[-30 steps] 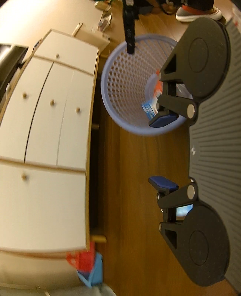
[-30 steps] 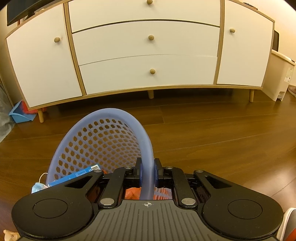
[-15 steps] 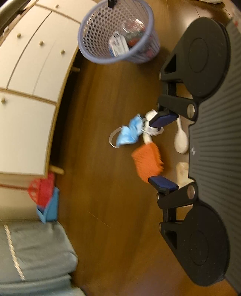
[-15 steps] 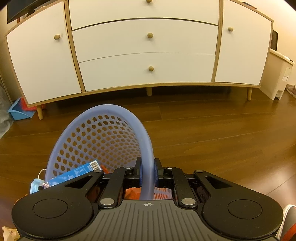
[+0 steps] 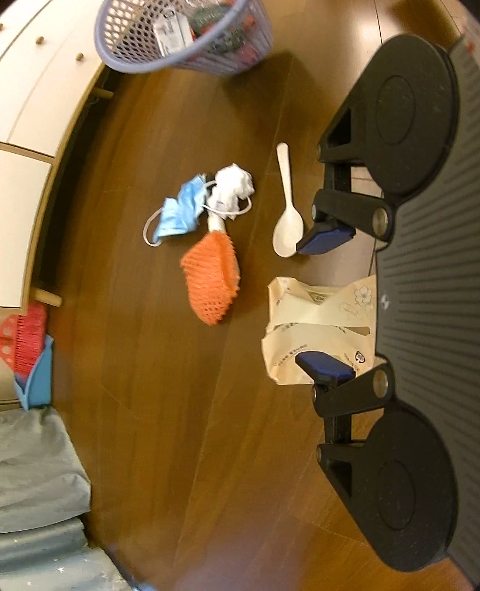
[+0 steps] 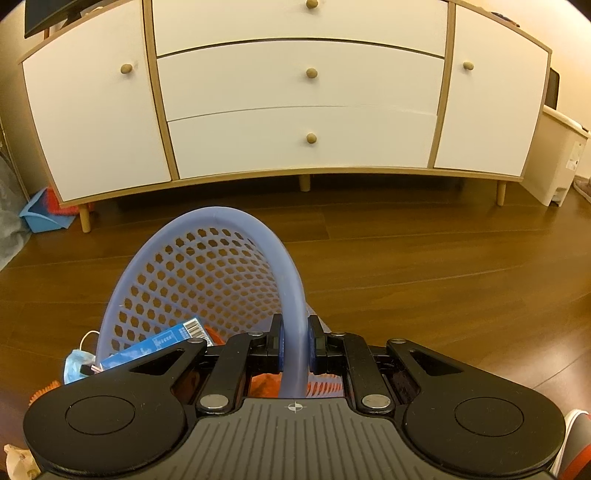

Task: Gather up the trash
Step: 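Move the left tool to the crumpled beige paper bag and close, then lift the paper bag and carry it over the wastebasket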

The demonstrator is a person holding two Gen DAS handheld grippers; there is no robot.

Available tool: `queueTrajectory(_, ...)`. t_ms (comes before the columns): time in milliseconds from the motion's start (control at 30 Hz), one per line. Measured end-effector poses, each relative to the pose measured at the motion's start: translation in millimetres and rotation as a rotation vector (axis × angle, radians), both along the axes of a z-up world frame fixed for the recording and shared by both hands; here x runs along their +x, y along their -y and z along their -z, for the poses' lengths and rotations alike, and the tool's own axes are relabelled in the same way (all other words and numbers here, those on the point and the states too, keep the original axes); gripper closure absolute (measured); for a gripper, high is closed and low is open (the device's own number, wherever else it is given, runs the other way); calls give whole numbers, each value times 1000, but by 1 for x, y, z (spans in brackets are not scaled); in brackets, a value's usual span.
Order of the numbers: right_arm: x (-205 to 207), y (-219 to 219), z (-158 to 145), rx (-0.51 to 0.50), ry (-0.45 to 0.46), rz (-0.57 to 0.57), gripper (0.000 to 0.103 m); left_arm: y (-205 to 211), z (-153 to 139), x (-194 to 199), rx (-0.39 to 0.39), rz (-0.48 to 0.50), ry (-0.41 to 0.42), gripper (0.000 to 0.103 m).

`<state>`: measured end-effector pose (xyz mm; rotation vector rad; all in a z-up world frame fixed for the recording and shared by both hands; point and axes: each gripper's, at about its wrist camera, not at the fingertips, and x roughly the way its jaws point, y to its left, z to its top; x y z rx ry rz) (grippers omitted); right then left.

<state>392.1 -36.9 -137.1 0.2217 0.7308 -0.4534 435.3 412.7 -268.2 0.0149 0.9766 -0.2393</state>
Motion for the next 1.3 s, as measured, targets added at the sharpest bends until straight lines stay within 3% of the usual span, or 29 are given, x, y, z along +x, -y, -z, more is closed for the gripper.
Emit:
queueTrajectory(400,-1,-2,0,-4,-1,7,95,7,37,16,6,-8,-55,63)
queueTrajectory(467,-1,-2,1,-6,-2,9,95,9,40,17,14,-1,-61,71)
queueTrajectory(533,-1,-2,1,-4,-2,12,95,9,43,18,8,4,-68,95)
queueTrajectory(633,0,-2,1,-1,-2,12,95,8,41,17,-2,0,-61,102)
queueTrajectory(1300,-2,-1,-1,9,7,6,95,30,-69,14,-141,79,169,103)
